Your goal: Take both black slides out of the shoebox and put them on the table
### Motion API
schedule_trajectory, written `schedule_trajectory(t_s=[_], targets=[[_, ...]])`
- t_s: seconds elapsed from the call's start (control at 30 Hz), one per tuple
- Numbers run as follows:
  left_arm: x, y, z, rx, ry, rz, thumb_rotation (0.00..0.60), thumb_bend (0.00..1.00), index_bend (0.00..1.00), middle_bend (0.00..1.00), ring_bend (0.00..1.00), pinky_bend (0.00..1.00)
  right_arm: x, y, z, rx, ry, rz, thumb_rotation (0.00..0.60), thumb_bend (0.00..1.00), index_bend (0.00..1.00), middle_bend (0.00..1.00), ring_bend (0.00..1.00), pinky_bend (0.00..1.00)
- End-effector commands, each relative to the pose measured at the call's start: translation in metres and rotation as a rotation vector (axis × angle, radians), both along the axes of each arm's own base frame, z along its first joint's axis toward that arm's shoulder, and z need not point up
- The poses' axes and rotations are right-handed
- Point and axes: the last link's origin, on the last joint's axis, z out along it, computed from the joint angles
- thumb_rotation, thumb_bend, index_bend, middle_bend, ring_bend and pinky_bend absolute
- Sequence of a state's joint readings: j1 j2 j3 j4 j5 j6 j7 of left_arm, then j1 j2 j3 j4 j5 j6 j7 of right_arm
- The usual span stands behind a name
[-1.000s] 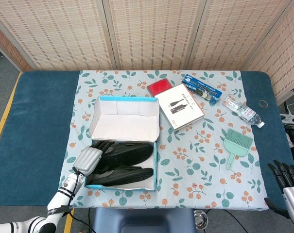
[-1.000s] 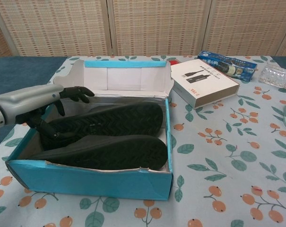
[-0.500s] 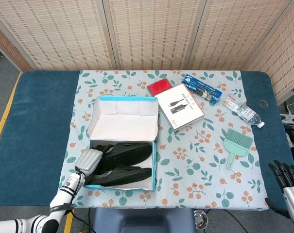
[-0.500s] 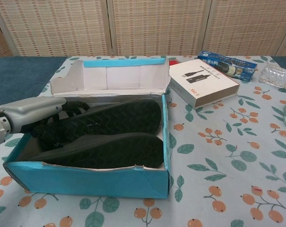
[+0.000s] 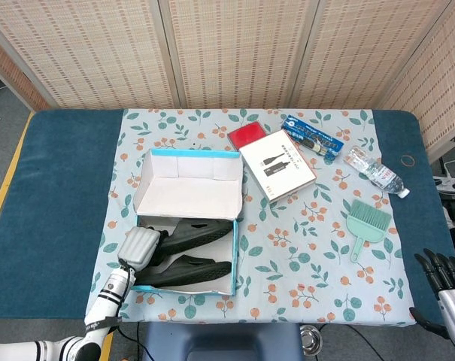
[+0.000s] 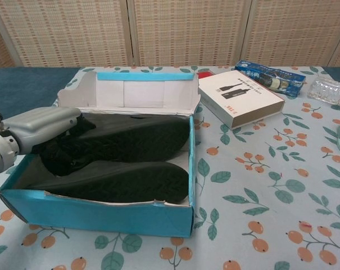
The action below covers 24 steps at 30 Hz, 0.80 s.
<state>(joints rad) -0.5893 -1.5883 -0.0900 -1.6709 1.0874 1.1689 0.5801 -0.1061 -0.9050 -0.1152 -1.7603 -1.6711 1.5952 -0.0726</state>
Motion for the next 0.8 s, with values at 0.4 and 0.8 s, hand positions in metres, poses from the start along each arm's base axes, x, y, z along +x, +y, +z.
schedule_trajectory(t_s=[0.4, 0.8], targets=[[0.000, -0.026, 0.025, 0.311, 0.010, -0.305, 0.600, 0.73, 0.78, 0.80, 0.56, 0.60, 0.001, 0.002, 0.000, 0.021, -0.012, -0.002, 0.560, 0.13, 0.00, 0.00, 0.00, 0.00], [-0.047, -0.029, 0.096, 0.502, 0.148, -0.307, 0.600, 0.72, 0.77, 0.81, 0.56, 0.60, 0.003, 0.006, 0.001, 0.035, -0.023, 0.008, 0.560, 0.13, 0.00, 0.00, 0.00, 0.00]])
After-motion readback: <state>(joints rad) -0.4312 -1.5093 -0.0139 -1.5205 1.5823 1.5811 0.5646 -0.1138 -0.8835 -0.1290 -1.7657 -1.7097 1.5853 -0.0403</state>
